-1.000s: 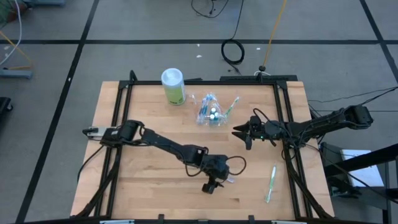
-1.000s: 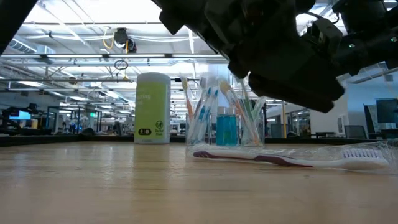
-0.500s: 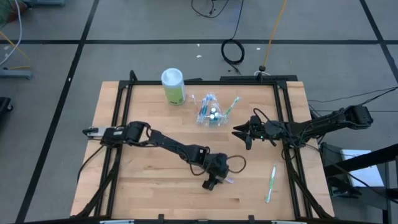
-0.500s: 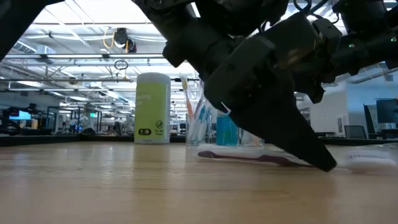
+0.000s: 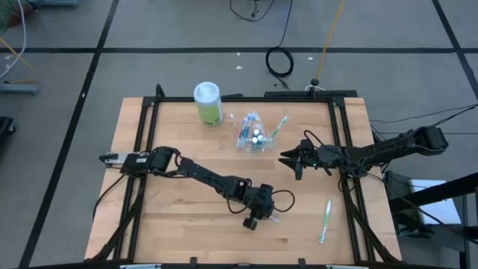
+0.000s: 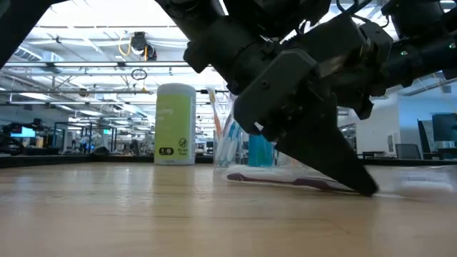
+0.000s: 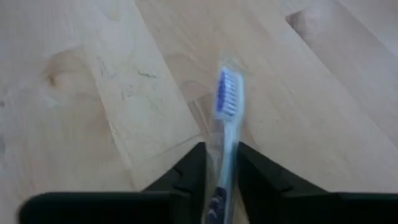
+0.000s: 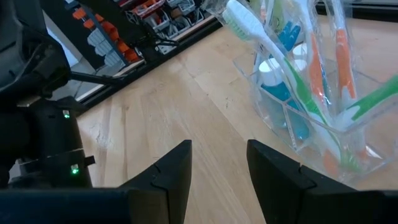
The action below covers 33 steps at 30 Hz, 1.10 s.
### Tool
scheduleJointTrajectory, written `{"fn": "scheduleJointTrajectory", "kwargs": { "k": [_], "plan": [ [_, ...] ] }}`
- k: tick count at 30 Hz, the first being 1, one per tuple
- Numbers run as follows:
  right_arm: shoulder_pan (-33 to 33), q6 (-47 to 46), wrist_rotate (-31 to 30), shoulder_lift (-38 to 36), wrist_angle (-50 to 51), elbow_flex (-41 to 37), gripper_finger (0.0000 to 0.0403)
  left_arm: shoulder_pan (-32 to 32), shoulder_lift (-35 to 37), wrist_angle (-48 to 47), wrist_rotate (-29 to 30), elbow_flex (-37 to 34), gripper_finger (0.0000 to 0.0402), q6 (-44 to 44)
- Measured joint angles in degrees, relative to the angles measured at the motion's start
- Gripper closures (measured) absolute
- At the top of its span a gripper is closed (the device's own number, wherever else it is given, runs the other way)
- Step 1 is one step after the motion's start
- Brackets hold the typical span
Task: Pick & Place toothbrushing station
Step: Put the purple toothbrush into the transparent organizer
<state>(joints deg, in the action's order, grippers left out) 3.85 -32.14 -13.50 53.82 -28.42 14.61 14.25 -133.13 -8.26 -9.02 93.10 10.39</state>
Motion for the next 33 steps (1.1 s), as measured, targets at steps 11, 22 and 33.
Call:
{"fn": "scheduleJointTrajectory", "kwargs": {
  "k": [11, 22, 33],
  "plan": [
    [-0.01, -0.02, 0.04, -0.01, 0.31, -0.02, 0.0257, -2.48, 10.66, -8.93, -0.56, -0.22, 0.0392, 1.99],
    [0.01, -0.15, 0.07, -0.01, 1.42, -0.02, 0.0257, -12.23, 32.31, -12.47, 2.86, -0.36, 0.0398, 1.58],
    [0.01, -0.13, 0.07, -0.02, 2.07, -0.02, 0.0257, -18.13, 46.85, 14.25, 4.71, -25.87, 0.04, 1.06]
  ]
}}
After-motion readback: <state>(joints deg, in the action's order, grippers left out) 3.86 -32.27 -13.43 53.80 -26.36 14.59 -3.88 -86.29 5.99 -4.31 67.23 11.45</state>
